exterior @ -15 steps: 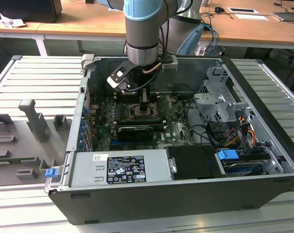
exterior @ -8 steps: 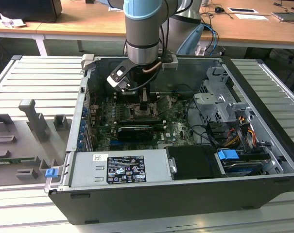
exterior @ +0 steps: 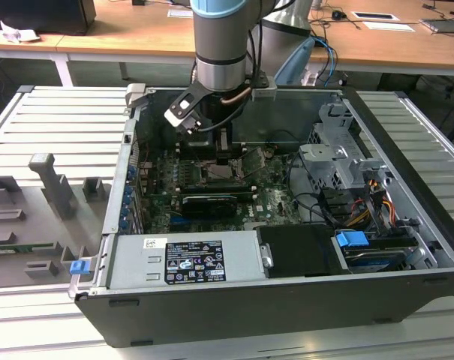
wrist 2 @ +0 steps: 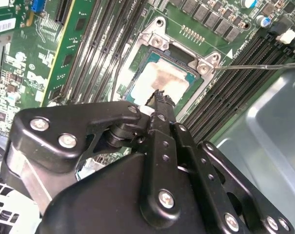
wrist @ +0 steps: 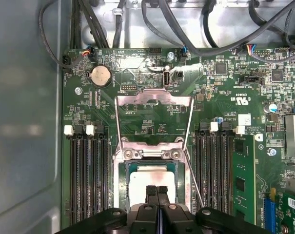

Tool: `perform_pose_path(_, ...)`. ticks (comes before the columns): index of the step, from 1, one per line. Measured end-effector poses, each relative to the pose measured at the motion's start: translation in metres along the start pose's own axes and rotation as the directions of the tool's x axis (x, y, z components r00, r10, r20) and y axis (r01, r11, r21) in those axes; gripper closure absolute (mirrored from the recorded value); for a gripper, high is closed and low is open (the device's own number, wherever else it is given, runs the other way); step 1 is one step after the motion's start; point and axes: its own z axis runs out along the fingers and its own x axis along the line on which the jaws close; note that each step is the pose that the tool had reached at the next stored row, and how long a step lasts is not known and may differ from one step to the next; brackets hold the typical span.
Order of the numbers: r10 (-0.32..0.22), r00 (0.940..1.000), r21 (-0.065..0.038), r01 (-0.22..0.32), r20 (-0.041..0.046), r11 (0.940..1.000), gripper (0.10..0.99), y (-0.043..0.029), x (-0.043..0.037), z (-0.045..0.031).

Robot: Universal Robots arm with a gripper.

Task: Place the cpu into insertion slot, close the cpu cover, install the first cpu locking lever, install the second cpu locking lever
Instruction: 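Close the cpu cover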

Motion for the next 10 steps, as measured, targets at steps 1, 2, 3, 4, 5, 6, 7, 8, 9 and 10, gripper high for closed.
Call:
perform_pose_path(1,0.000,1.0000,0.000,0.000,0.0004,1.0000,0.980,0.0000,0.0000,-0.0005)
perform_pose_path(2,0.000,1.0000,0.000,0.000,0.0005,1.0000,0.980,0.0000,-0.0001,-0.0011)
perform_pose_path(3,0.000,1.0000,0.000,0.000,0.0003,1.0000,0.980,0.0000,0.0000,-0.0024)
perform_pose_path(4,0.000,1.0000,0.000,0.000,0.0001,1.0000,0.980,0.0001,0.0000,-0.0029)
perform_pose_path(5,0.000,1.0000,0.000,0.000,0.0002,1.0000,0.980,0.0001,0.0000,-0.0032)
perform_pose_path(6,0.000,1.0000,0.000,0.000,0.0003,1.0000,0.980,0.0001,0.0000,-0.0034)
perform_pose_path(7,0.000,1.0000,0.000,0.000,0.0003,1.0000,0.980,0.0001,0.0000,-0.0038)
perform_pose_path(8,0.000,1.0000,0.000,0.000,0.0003,1.0000,0.980,0.0001,0.0000,-0.0042)
perform_pose_path(9,0.000,1.0000,0.000,0.000,0.0003,1.0000,0.980,0.0001,0.0000,-0.0045)
perform_pose_path(10,0.000,1.0000,0.000,0.000,0.0004,1.0000,0.980,0.0002,0.0000,-0.0047)
